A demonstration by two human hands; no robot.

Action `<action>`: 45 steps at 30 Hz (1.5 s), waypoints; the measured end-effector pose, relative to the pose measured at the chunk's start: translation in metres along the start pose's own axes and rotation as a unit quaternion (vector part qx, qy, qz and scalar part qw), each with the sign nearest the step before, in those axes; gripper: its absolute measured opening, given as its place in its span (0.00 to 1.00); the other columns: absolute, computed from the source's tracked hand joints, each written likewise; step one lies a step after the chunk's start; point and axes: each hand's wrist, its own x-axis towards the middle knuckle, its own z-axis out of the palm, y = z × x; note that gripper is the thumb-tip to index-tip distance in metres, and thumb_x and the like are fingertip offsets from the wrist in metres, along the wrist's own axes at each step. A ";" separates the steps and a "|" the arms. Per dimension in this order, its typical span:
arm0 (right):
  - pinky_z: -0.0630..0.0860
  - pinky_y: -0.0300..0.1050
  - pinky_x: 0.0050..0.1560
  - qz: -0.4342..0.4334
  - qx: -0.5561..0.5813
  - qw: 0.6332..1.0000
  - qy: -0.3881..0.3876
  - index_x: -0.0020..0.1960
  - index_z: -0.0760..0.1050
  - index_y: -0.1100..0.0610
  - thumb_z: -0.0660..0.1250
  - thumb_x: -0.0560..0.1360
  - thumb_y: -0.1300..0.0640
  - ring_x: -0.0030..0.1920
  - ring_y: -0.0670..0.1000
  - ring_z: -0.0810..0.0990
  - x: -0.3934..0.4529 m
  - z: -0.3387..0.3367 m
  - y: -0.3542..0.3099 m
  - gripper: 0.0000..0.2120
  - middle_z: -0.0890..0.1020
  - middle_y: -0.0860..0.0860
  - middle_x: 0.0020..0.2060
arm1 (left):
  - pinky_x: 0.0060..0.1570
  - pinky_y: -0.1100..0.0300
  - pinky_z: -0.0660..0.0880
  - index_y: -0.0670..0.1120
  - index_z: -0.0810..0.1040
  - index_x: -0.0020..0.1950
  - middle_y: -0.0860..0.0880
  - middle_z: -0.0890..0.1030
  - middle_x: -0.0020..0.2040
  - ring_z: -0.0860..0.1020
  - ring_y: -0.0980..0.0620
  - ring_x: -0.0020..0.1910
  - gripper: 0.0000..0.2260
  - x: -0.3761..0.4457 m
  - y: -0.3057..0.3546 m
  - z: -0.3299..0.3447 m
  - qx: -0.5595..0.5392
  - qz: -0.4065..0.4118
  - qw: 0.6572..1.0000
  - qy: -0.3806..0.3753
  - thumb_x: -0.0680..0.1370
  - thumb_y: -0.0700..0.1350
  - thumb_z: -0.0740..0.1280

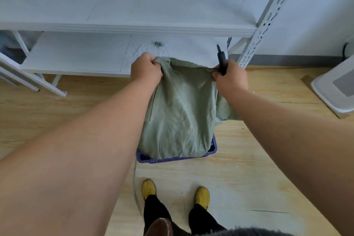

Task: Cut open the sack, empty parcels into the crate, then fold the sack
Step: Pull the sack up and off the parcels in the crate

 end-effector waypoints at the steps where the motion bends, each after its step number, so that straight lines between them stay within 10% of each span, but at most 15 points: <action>1: 0.68 0.44 0.43 -0.005 0.016 1.000 0.021 0.57 0.73 0.56 0.62 0.78 0.58 0.45 0.53 0.74 0.004 -0.005 -0.003 0.08 0.76 0.50 0.45 | 0.50 0.49 0.81 0.52 0.72 0.43 0.46 0.83 0.49 0.83 0.46 0.47 0.05 0.003 0.004 -0.003 -0.002 0.016 0.999 0.036 0.77 0.42 0.62; 9: 0.73 0.45 0.45 -0.017 -0.002 0.997 -0.074 0.50 0.72 0.53 0.66 0.76 0.59 0.47 0.54 0.79 0.006 -0.002 -0.001 0.04 0.81 0.52 0.46 | 0.47 0.61 0.70 0.48 0.73 0.60 0.51 0.79 0.49 0.78 0.49 0.50 0.11 -0.033 0.009 0.007 0.112 0.086 0.990 -0.019 0.78 0.45 0.65; 13: 0.81 0.56 0.51 -0.031 0.043 0.989 -0.136 0.47 0.76 0.52 0.68 0.72 0.60 0.45 0.58 0.83 -0.004 0.009 -0.007 0.05 0.84 0.56 0.43 | 0.53 0.57 0.73 0.57 0.64 0.71 0.51 0.79 0.53 0.78 0.52 0.51 0.31 -0.048 0.003 0.027 0.088 0.111 0.975 -0.171 0.72 0.42 0.73; 15: 0.80 0.58 0.50 -0.050 0.041 0.984 -0.167 0.48 0.78 0.55 0.68 0.71 0.63 0.44 0.59 0.83 -0.010 0.014 -0.007 0.07 0.84 0.58 0.43 | 0.58 0.54 0.75 0.56 0.72 0.66 0.51 0.80 0.56 0.78 0.51 0.54 0.25 -0.054 -0.003 0.041 0.118 0.118 0.964 -0.207 0.71 0.47 0.74; 19: 0.81 0.57 0.50 -0.060 0.035 0.987 -0.144 0.57 0.78 0.51 0.69 0.73 0.61 0.47 0.57 0.82 -0.015 0.012 0.005 0.14 0.83 0.53 0.49 | 0.44 0.59 0.71 0.48 0.78 0.54 0.50 0.80 0.51 0.78 0.49 0.48 0.08 -0.059 -0.011 0.046 0.111 0.081 0.986 -0.096 0.76 0.48 0.69; 26: 0.80 0.49 0.39 0.102 -0.127 0.981 -0.102 0.57 0.76 0.59 0.65 0.76 0.63 0.41 0.56 0.80 -0.028 0.000 0.059 0.10 0.80 0.56 0.42 | 0.47 0.59 0.73 0.47 0.78 0.55 0.50 0.80 0.50 0.78 0.49 0.48 0.09 -0.055 -0.020 0.026 0.073 0.037 0.995 -0.058 0.77 0.47 0.69; 30: 0.77 0.50 0.42 0.043 -0.029 0.998 0.040 0.58 0.72 0.57 0.61 0.78 0.61 0.43 0.56 0.77 -0.018 -0.001 0.037 0.09 0.78 0.53 0.43 | 0.41 0.59 0.69 0.48 0.76 0.48 0.50 0.78 0.45 0.76 0.49 0.44 0.03 -0.051 -0.007 0.015 0.046 0.063 0.997 0.021 0.78 0.46 0.67; 41: 0.79 0.51 0.42 -0.013 -0.045 0.996 -0.070 0.52 0.73 0.57 0.64 0.76 0.59 0.42 0.56 0.80 -0.010 0.001 0.006 0.06 0.82 0.54 0.44 | 0.37 0.61 0.67 0.47 0.78 0.54 0.50 0.80 0.48 0.77 0.50 0.45 0.07 -0.062 -0.015 0.016 0.117 0.070 0.991 -0.018 0.78 0.47 0.67; 45: 0.72 0.47 0.40 -0.025 -0.001 0.999 0.039 0.56 0.72 0.57 0.62 0.78 0.58 0.42 0.54 0.75 -0.004 0.000 -0.005 0.08 0.78 0.51 0.43 | 0.39 0.60 0.68 0.47 0.78 0.53 0.49 0.81 0.48 0.77 0.49 0.45 0.07 -0.064 -0.017 0.018 0.095 0.059 0.994 0.001 0.78 0.47 0.67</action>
